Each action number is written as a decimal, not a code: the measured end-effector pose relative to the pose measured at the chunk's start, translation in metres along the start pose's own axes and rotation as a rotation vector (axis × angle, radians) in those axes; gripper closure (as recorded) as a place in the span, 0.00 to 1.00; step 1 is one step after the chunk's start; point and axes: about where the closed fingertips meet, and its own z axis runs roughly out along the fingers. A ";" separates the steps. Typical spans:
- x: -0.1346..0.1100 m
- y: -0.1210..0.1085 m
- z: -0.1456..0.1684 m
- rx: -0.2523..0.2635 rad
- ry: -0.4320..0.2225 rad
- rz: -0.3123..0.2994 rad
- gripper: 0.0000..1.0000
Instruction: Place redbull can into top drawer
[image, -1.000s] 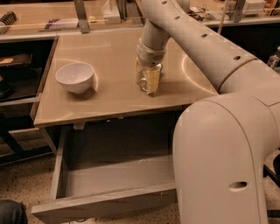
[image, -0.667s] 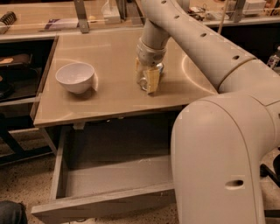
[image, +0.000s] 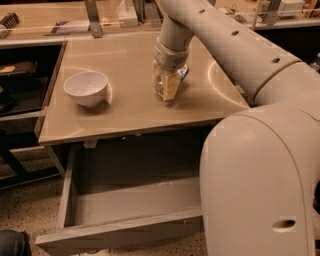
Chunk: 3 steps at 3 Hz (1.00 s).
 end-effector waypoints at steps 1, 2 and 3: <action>-0.014 0.002 -0.016 0.026 0.006 -0.030 1.00; -0.025 0.000 -0.022 0.036 -0.003 -0.053 1.00; -0.038 0.010 -0.032 0.031 0.003 -0.045 1.00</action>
Offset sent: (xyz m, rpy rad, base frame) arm -0.0233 0.0232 0.0407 0.0222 -0.0565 0.0715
